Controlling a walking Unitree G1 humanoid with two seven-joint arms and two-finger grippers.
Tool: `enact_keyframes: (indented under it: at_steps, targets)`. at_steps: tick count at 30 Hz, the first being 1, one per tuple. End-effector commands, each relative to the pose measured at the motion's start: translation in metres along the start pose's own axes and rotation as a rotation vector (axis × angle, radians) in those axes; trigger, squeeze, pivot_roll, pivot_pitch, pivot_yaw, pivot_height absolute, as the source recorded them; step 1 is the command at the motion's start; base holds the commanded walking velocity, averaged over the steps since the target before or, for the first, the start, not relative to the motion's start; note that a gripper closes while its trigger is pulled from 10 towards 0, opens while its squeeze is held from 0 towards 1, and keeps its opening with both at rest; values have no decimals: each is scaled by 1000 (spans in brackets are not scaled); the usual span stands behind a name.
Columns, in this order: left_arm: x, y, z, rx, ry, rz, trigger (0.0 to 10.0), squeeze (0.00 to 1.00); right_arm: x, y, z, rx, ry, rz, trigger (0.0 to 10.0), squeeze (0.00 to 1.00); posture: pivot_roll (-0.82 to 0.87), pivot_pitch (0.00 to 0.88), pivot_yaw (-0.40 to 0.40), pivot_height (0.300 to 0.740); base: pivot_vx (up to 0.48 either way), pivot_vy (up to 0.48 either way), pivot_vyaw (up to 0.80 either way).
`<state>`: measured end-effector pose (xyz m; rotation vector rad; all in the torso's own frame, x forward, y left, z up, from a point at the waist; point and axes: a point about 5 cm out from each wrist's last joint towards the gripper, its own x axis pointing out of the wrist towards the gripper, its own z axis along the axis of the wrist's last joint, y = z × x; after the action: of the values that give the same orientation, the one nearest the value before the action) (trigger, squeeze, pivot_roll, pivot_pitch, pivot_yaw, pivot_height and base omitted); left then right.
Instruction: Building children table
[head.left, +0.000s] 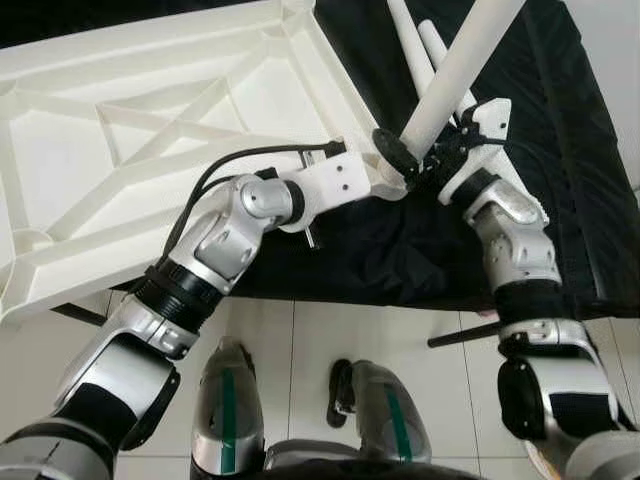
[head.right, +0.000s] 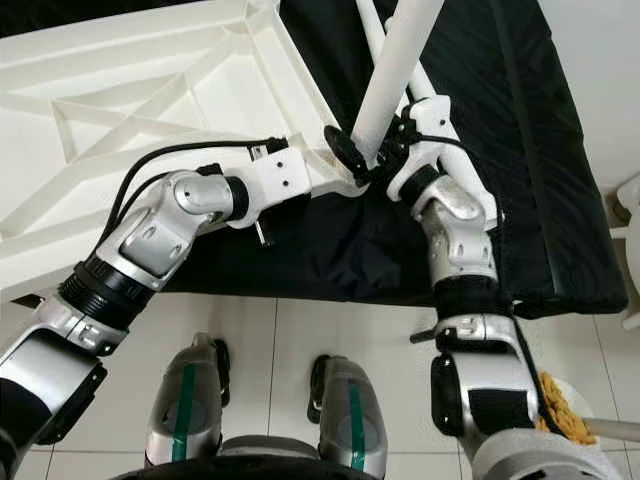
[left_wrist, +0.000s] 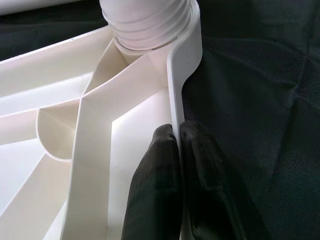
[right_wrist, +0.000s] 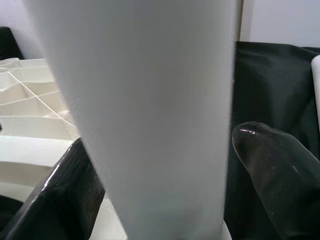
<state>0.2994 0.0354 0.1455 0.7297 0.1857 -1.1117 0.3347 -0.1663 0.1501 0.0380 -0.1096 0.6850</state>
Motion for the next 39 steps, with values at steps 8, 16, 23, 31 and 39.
enact_keyframes:
  at_steps: [8,16,23,31,39]
  targets:
    - [2,0,5,39,-8,-6,10000,0,1,-22,13,-45,5,16,10000,0,57,33,-63,740,0,0,0]
    - [3,1,4,39,-6,1,10000,0,4,-25,14,-60,2,49,10000,0,60,34,-65,740,0,0,0]
    - [2,2,4,41,-4,1,10000,0,2,-23,13,-5,-26,116,0,0,59,36,-61,740,0,0,0]
    - [2,2,5,40,-6,-4,10000,0,1,-23,10,-3,-24,120,0,0,55,39,-59,740,0,0,0]
    - [2,1,4,38,-6,-4,10000,0,0,-24,9,-3,-25,119,0,0,55,40,-59,740,0,0,0]
